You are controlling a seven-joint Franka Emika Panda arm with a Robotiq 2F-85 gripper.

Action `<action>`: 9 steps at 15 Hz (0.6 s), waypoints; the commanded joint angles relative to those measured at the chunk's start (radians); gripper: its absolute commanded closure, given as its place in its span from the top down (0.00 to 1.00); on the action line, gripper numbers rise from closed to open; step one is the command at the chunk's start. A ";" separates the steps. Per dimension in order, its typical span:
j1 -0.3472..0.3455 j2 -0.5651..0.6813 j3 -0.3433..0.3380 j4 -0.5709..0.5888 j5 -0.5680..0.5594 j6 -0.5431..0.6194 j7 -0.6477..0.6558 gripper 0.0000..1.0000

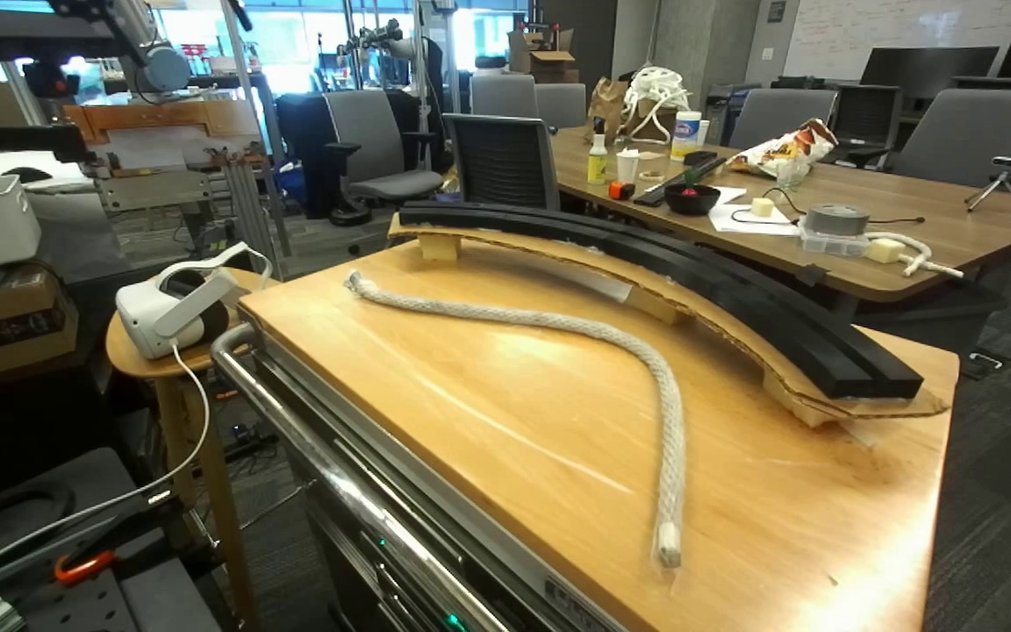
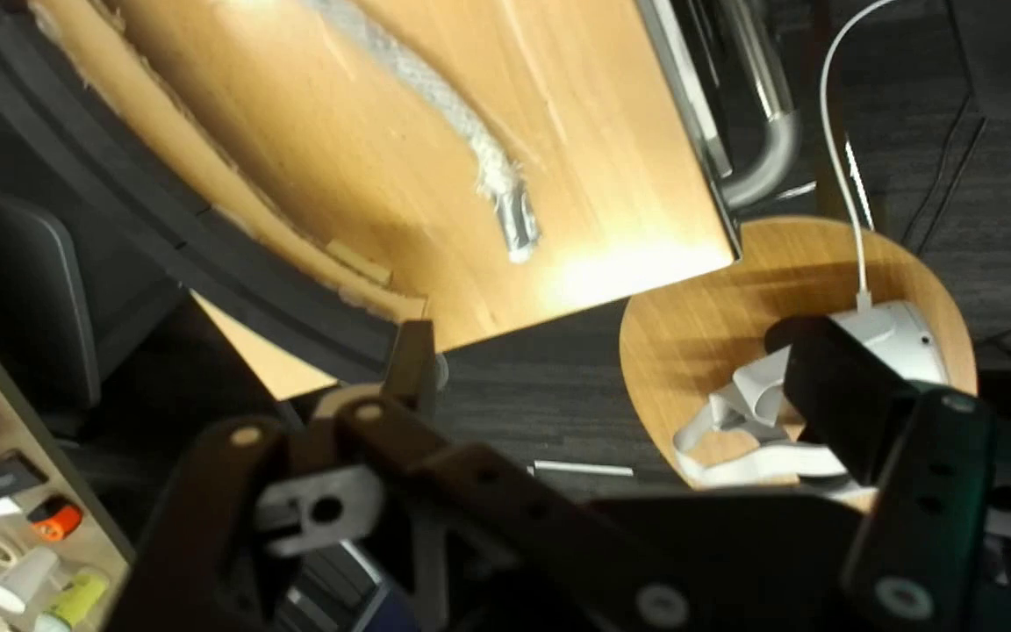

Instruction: Put the white rope on the black board

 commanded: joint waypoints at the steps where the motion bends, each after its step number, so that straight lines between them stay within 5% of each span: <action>1: 0.046 0.106 -0.128 0.125 0.112 0.017 -0.216 1.00; 2: 0.045 0.145 -0.130 0.162 0.143 -0.029 -0.257 1.00; 3: -0.014 0.056 -0.087 0.075 0.112 0.002 -0.205 1.00; 9: -0.027 0.077 -0.077 0.077 0.118 -0.001 -0.217 1.00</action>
